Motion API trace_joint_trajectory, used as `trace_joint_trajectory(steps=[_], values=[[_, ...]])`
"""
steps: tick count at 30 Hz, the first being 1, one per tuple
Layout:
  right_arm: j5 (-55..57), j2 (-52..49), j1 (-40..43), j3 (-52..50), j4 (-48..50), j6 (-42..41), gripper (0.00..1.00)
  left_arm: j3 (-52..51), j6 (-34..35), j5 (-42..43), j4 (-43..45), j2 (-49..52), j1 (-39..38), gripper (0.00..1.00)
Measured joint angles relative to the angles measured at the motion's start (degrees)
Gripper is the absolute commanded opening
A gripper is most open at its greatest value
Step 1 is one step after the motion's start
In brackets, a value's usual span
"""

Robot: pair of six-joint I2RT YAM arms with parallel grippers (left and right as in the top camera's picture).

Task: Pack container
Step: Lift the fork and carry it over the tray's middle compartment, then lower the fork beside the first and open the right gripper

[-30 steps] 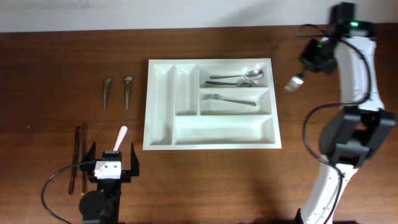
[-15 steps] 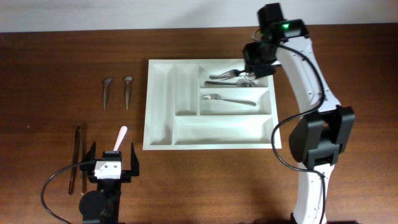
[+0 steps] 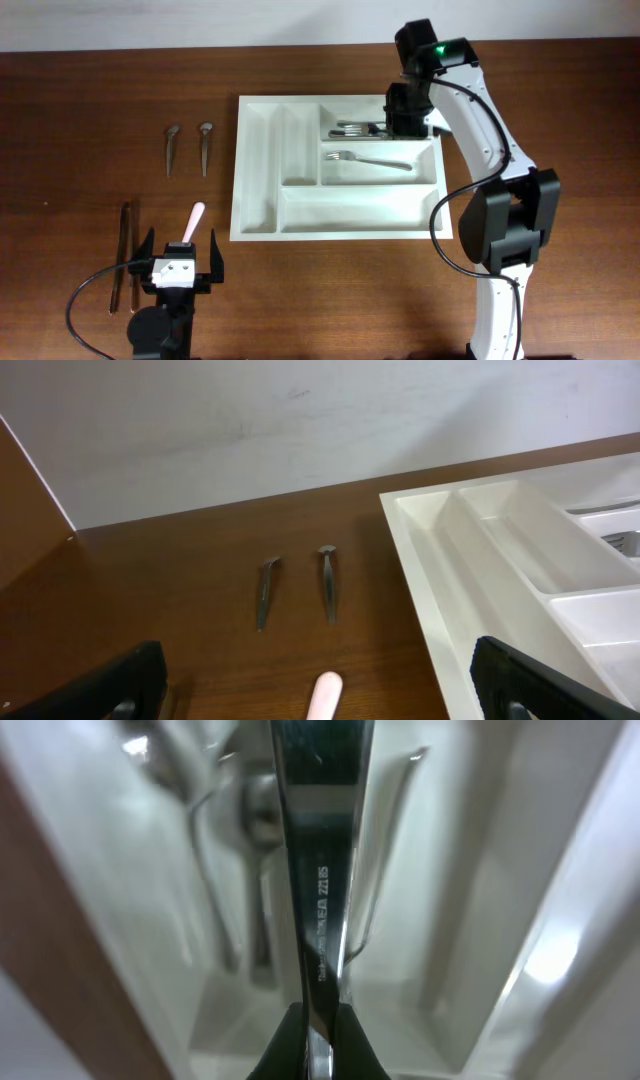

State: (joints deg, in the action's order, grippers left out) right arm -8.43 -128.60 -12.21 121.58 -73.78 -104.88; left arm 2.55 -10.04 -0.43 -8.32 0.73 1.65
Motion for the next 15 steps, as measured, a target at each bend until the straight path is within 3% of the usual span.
trace_joint_trajectory(steps=[15], values=[[1.5, 0.0, -3.5, -7.1, 1.8, -3.1, 0.04, 0.0, 0.0, 0.0, 0.0, 0.0, 0.0, 0.99]])
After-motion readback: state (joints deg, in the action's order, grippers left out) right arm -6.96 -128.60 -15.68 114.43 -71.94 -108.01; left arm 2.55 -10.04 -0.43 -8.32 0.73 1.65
